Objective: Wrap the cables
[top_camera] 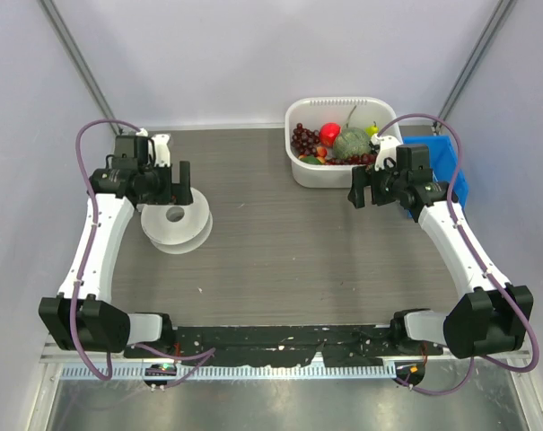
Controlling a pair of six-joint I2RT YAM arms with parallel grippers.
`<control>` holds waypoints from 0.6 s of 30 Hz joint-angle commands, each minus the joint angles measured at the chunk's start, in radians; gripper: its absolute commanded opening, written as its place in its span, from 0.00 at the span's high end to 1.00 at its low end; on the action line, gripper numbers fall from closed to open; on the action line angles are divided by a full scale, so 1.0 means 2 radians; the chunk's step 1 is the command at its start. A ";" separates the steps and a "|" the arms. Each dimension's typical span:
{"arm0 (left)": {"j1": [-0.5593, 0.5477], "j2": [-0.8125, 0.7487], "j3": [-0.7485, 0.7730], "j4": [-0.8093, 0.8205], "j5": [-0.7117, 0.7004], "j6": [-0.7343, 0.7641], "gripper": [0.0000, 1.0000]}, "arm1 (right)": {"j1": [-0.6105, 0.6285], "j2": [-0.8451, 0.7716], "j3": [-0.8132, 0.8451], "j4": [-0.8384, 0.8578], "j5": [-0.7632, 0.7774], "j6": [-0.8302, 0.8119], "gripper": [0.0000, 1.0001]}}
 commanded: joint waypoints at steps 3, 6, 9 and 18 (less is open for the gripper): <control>0.002 0.009 0.053 -0.029 0.013 0.047 0.00 | -0.002 -0.005 0.022 0.004 -0.015 -0.008 0.05; 0.002 0.014 0.064 -0.037 0.019 0.059 0.00 | -0.002 -0.005 0.022 0.000 -0.018 -0.011 0.05; 0.002 0.021 0.079 -0.051 0.015 0.079 0.00 | -0.002 -0.008 0.019 -0.001 -0.018 -0.014 0.05; 0.018 0.087 0.130 -0.102 -0.050 0.171 0.63 | -0.002 -0.011 0.008 -0.004 -0.018 -0.017 0.05</control>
